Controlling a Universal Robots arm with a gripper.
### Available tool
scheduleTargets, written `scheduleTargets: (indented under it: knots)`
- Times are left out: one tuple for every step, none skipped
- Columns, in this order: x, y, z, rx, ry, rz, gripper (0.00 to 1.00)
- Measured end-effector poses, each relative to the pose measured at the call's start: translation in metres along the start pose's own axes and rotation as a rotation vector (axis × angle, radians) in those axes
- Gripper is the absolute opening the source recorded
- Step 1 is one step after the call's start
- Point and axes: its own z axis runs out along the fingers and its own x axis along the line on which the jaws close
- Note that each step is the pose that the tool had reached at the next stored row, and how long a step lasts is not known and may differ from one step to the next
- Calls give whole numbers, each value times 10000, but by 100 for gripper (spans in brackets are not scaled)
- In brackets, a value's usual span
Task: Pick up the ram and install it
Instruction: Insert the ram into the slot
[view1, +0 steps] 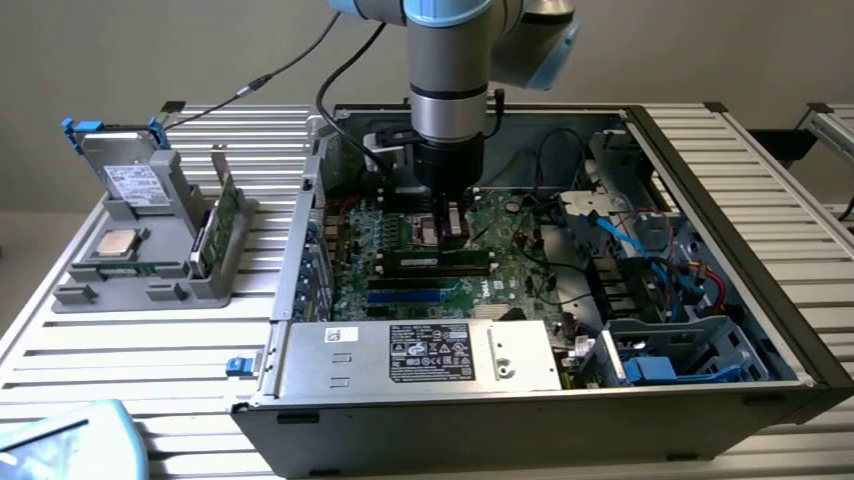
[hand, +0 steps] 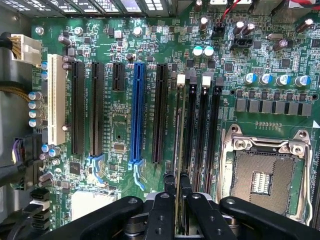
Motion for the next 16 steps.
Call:
scheduleTargets:
  knots:
    - [0, 0, 0, -1, 2, 0, 14]
    - [-1, 0, 2, 0, 1, 0, 14]
    - [-2, 0, 4, 0, 1, 0, 14]
    - [-3, 0, 6, 0, 1, 0, 14]
    - [-3, 0, 6, 0, 3, -1, 14]
    - [-3, 0, 6, -1, 3, -1, 14]
    - [-3, 0, 6, -2, 4, -1, 14]
    - [-4, 0, 6, -2, 7, 0, 14]
    - [-4, 0, 6, -2, 7, 0, 14]
    - [-4, 0, 6, -2, 7, 0, 14]
    - [-4, 1, 6, -2, 6, 1, 16]
    - [-4, 1, 6, -1, 7, 1, 16]
    - [-4, 0, 6, -1, 7, 0, 22]
    - [-4, 0, 6, -1, 7, 0, 28]
    - [-4, 0, 7, -1, 7, 0, 28]
    - [-4, 0, 7, -1, 7, 1, 34]
